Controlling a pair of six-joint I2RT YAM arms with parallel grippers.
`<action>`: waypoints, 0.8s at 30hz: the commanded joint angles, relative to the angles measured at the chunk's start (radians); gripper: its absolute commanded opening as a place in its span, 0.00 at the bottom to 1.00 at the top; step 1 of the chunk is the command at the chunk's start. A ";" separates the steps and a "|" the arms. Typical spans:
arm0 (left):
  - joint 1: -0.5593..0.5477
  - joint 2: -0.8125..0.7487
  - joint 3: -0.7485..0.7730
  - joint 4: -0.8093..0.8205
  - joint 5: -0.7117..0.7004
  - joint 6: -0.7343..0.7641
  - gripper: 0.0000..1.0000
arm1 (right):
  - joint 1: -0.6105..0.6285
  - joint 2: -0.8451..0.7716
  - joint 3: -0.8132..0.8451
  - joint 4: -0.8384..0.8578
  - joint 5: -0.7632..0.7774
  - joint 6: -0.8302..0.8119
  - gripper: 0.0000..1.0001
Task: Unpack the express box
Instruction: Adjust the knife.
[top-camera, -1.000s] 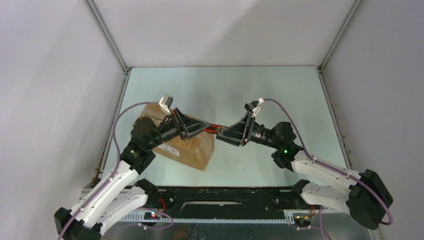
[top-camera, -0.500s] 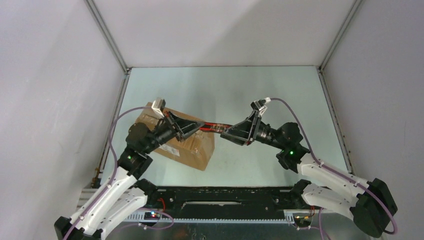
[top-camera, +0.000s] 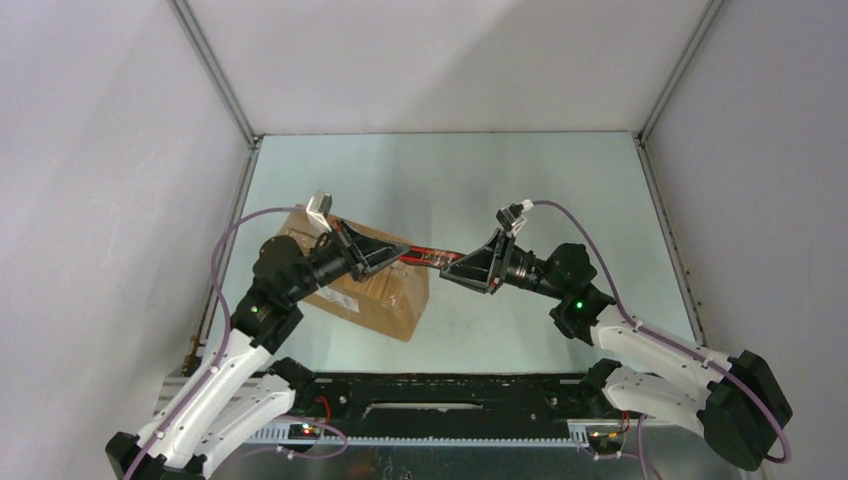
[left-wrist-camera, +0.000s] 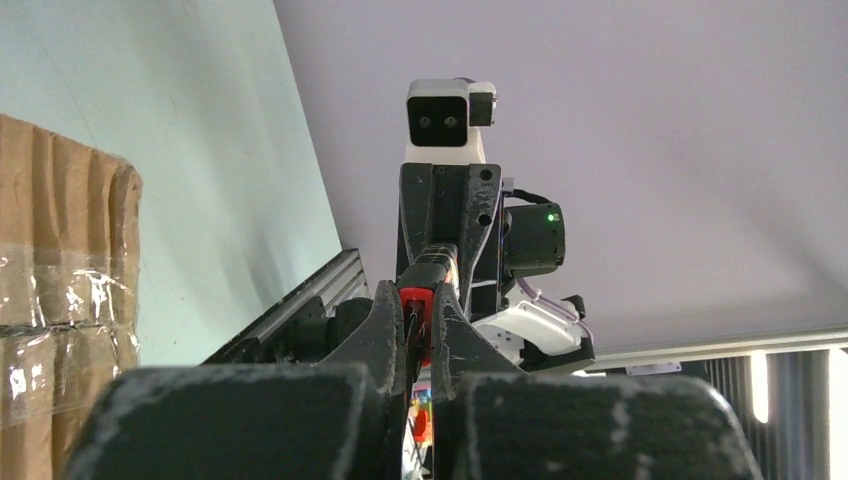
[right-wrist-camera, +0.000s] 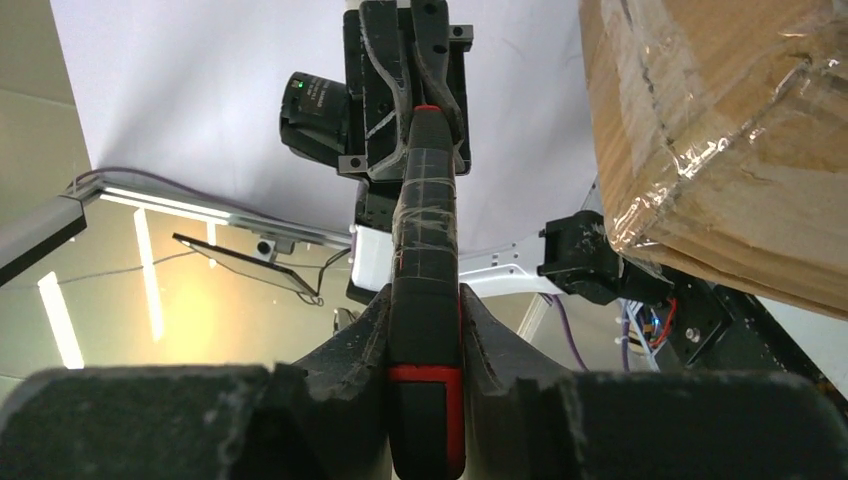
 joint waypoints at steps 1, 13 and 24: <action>0.003 -0.005 0.041 -0.045 0.002 0.050 0.00 | -0.005 -0.027 0.011 0.030 -0.019 -0.016 0.12; 0.005 0.049 0.257 -0.532 -0.083 0.340 0.77 | -0.071 -0.198 -0.115 -0.104 0.022 -0.066 0.00; -0.080 0.083 0.543 -1.188 -0.716 0.582 0.74 | -0.067 -0.404 -0.299 -0.200 0.060 -0.045 0.00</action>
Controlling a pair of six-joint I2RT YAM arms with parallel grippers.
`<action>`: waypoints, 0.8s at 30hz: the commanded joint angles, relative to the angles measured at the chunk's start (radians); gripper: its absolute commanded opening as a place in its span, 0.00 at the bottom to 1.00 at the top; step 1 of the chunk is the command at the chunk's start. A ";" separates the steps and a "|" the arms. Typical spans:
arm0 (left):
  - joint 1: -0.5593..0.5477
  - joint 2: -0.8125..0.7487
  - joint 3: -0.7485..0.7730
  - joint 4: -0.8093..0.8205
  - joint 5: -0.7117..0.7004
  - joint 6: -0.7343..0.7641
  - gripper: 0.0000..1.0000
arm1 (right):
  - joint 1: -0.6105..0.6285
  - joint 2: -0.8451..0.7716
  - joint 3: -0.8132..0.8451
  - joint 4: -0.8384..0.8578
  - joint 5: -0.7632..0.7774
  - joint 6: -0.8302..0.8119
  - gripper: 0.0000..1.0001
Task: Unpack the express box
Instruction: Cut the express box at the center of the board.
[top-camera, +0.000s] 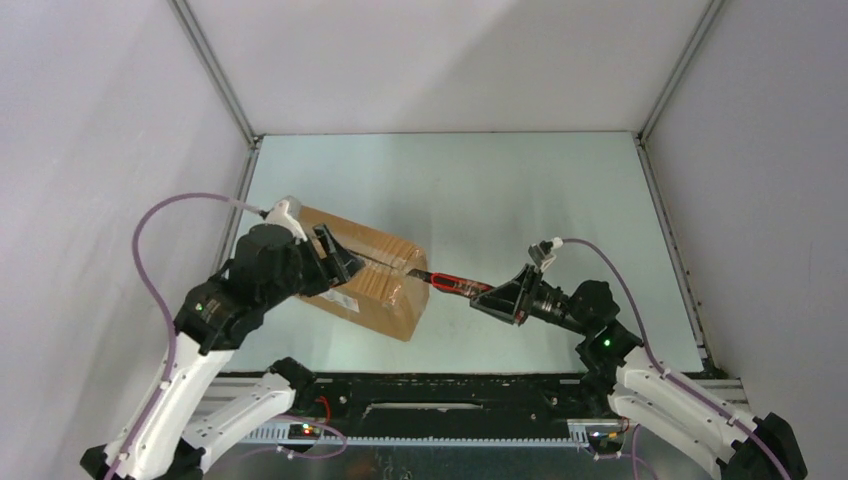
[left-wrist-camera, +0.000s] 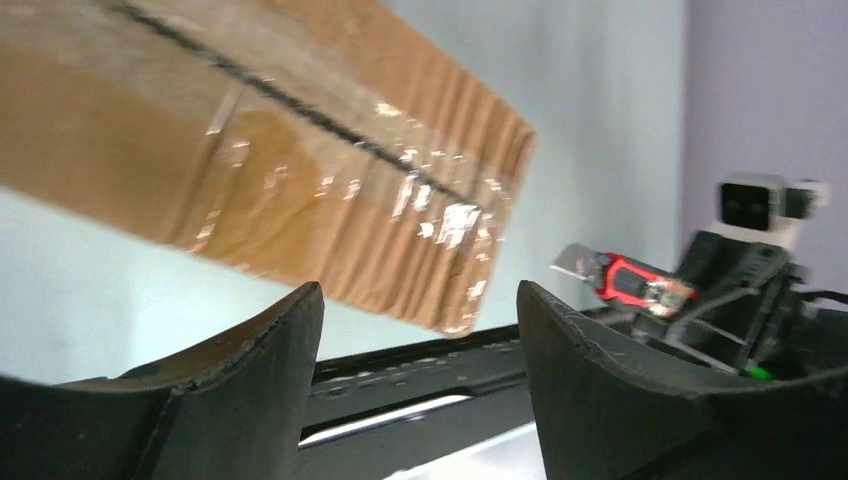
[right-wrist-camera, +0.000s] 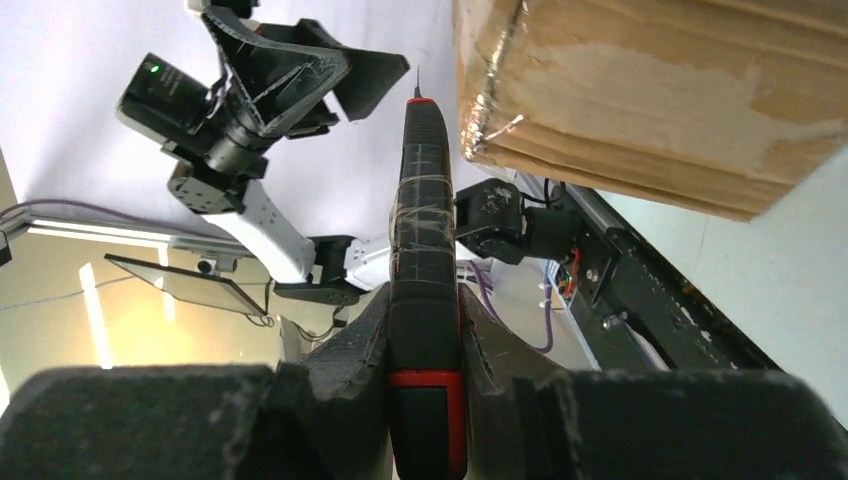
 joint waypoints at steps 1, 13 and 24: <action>-0.097 0.046 0.140 -0.260 -0.311 0.127 0.74 | 0.007 -0.068 -0.048 0.003 0.037 0.012 0.00; -0.233 0.154 0.112 -0.228 -0.430 0.125 0.83 | 0.014 0.058 -0.121 0.196 0.035 0.068 0.00; -0.233 0.153 0.052 -0.187 -0.449 0.091 0.81 | 0.006 0.018 -0.170 0.270 0.016 0.147 0.00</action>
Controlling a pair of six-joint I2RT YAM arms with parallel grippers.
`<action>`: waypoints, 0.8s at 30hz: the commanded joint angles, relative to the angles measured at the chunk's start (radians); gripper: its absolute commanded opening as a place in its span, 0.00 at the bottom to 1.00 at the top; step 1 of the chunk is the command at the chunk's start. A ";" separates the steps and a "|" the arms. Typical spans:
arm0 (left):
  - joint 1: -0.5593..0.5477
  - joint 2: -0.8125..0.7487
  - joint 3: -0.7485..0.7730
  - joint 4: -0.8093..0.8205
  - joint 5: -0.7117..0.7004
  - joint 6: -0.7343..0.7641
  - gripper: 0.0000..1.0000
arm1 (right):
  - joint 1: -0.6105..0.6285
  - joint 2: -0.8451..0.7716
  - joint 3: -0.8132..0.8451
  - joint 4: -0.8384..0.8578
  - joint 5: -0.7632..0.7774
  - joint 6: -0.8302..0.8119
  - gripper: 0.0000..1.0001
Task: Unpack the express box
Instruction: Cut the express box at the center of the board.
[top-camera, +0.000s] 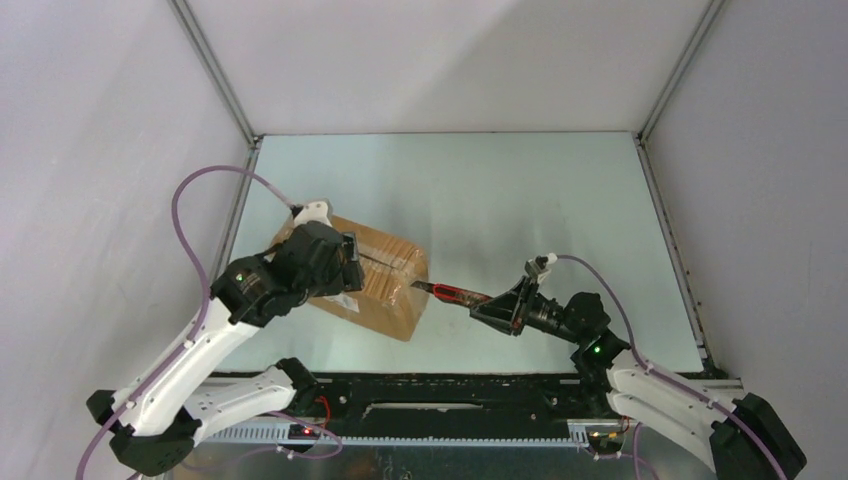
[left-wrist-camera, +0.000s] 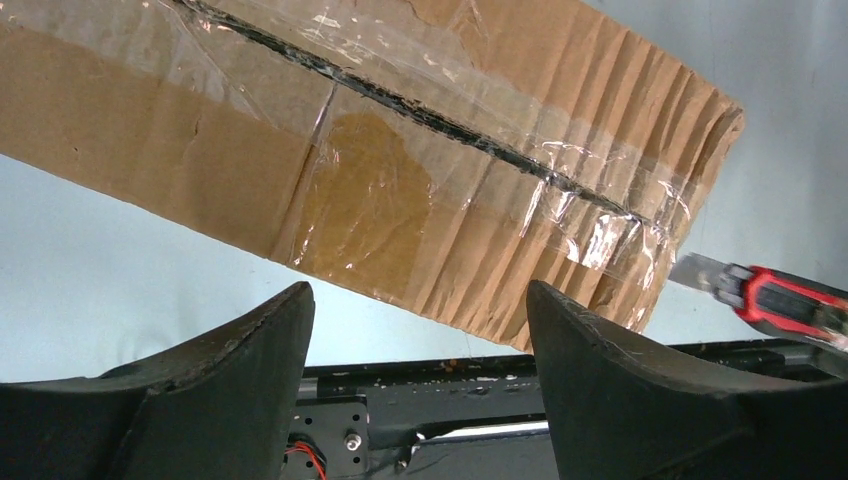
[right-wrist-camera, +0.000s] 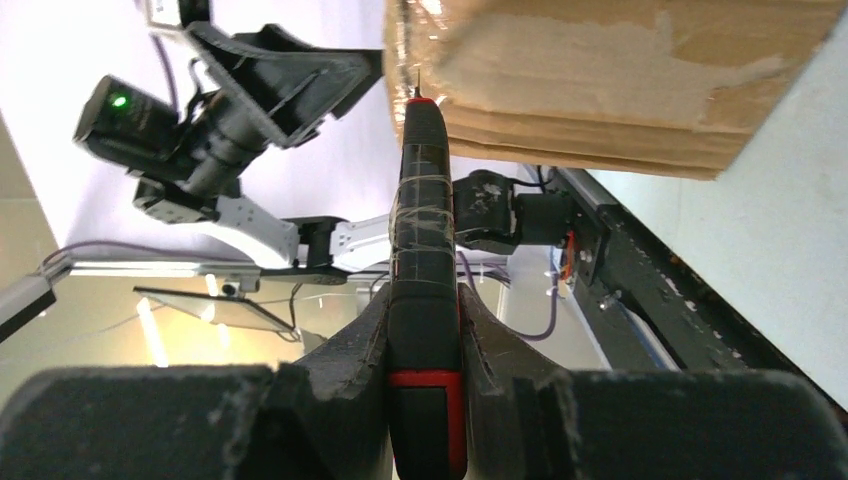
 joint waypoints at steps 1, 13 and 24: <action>-0.005 -0.016 -0.026 0.025 -0.049 -0.024 0.80 | -0.001 -0.089 0.022 0.029 0.000 0.015 0.00; -0.006 -0.019 -0.049 0.067 -0.003 -0.028 0.78 | 0.039 -0.054 0.039 -0.006 0.042 -0.011 0.00; -0.033 -0.010 -0.029 0.025 -0.048 -0.032 0.76 | 0.057 0.007 0.035 0.097 0.060 0.020 0.00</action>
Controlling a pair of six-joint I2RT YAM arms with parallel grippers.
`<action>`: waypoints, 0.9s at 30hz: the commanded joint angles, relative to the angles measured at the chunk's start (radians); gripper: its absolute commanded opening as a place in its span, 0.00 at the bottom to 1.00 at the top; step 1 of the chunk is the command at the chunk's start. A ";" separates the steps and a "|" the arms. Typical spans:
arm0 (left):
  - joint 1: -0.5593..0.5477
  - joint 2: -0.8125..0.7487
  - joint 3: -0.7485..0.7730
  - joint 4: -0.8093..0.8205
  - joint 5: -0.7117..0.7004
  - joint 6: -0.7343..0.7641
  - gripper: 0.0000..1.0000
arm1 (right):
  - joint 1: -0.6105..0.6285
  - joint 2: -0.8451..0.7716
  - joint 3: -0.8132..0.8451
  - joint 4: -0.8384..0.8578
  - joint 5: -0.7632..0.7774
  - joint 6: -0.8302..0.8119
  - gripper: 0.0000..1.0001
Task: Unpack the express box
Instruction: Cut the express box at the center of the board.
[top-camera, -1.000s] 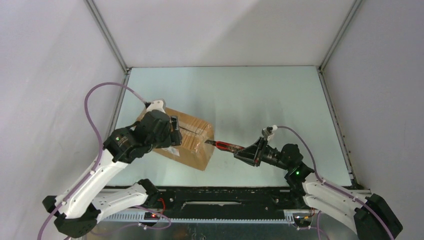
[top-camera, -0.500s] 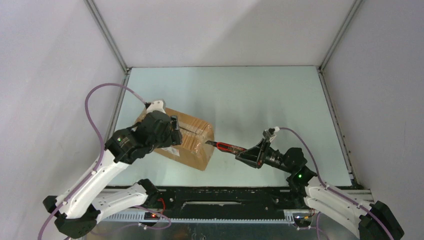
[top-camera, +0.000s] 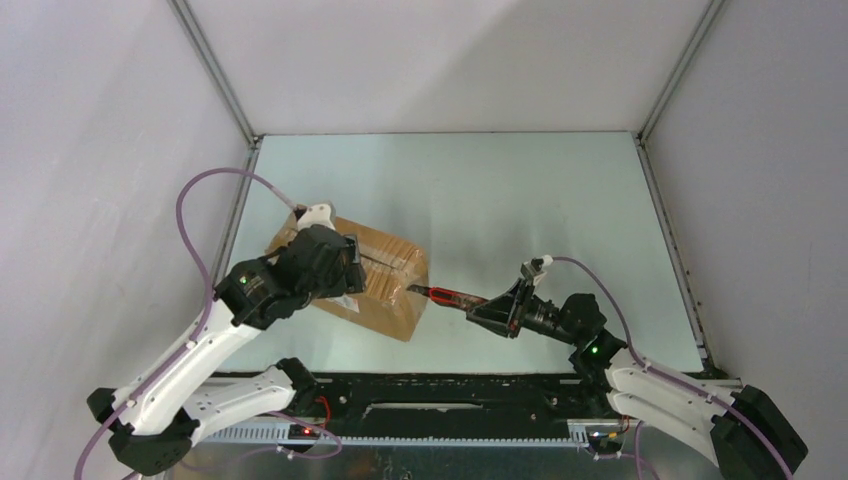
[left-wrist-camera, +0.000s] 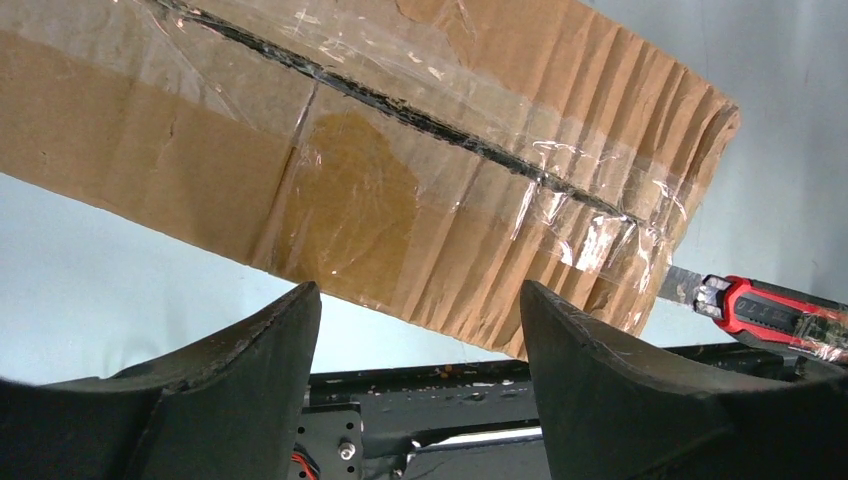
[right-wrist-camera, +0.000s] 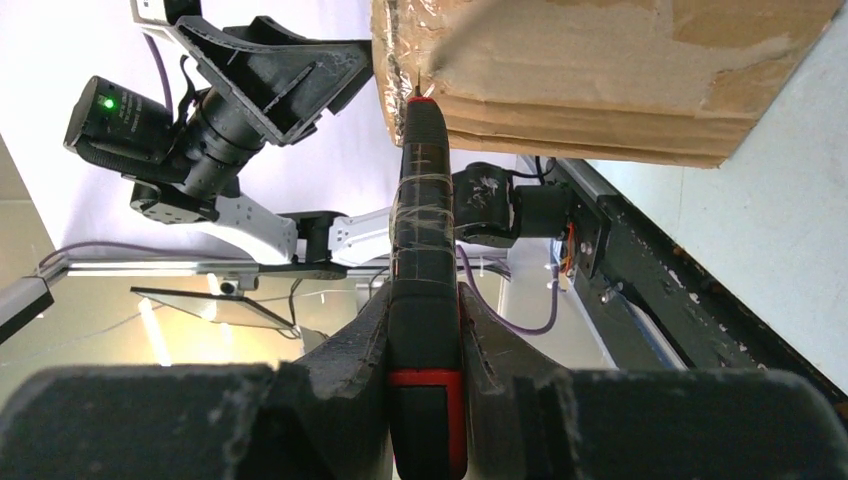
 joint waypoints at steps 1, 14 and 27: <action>-0.015 0.001 0.011 -0.019 -0.037 -0.021 0.76 | 0.009 0.005 0.031 0.105 0.027 0.013 0.00; -0.023 -0.064 0.005 -0.039 -0.005 -0.156 0.84 | 0.039 0.036 0.028 0.119 0.036 0.020 0.00; -0.024 -0.143 -0.169 0.100 0.009 -0.267 0.85 | 0.059 0.048 0.012 0.161 0.070 0.033 0.00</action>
